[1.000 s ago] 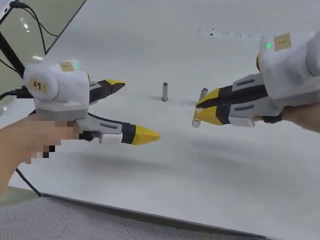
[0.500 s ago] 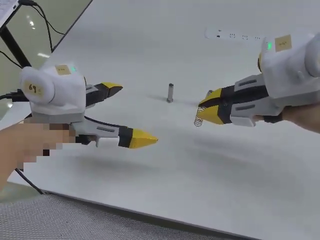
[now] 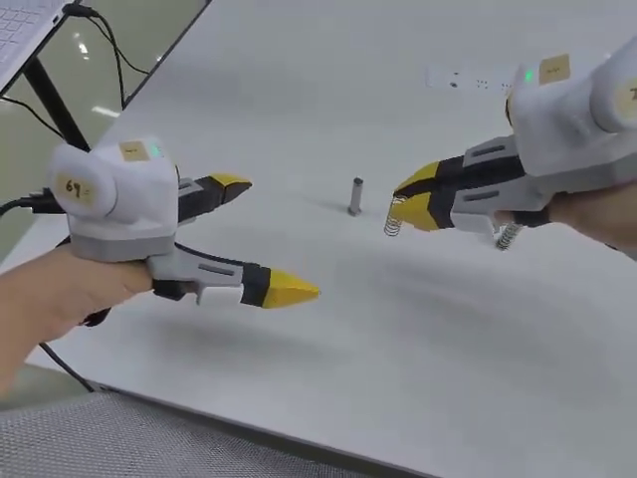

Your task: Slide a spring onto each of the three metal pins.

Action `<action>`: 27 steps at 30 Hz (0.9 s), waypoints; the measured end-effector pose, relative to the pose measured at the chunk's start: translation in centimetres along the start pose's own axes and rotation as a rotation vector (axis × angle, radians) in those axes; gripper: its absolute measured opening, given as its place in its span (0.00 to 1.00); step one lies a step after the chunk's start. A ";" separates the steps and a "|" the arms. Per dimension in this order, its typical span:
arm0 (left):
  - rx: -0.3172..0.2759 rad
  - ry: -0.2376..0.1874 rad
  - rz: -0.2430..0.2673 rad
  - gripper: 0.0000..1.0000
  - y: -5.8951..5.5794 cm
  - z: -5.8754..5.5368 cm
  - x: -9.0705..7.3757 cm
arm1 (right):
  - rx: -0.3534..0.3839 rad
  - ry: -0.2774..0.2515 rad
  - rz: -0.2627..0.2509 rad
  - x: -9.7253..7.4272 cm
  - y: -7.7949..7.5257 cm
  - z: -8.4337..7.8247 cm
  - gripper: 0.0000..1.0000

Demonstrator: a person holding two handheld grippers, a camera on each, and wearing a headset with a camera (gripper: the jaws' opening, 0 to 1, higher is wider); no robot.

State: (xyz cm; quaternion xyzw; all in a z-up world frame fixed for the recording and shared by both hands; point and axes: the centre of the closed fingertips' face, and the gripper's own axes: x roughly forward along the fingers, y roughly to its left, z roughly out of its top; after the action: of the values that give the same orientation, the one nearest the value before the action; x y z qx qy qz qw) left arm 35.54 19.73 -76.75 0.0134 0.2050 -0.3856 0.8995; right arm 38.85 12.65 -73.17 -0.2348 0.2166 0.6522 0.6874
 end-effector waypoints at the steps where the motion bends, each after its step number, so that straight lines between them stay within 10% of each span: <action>1: 0.001 -0.001 -0.001 0.98 0.0 0.0 0.0 | 0.005 -0.005 -0.008 0.1 -0.5 0.3 0.07; 13: 0.002 0.002 -0.009 0.98 -0.2 -0.2 0.1 | 0.075 -0.051 -0.082 1.6 -4.7 2.9 0.07; 27: -0.003 -0.001 -0.007 0.98 0.0 -0.3 0.0 | 0.117 -0.023 -0.100 3.5 -6.1 2.4 0.07</action>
State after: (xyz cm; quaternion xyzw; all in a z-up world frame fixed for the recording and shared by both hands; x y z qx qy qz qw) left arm 35.41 19.76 -77.01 0.0112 0.2050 -0.3886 0.8982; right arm 45.16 16.68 -73.14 -0.1969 0.2344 0.6060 0.7342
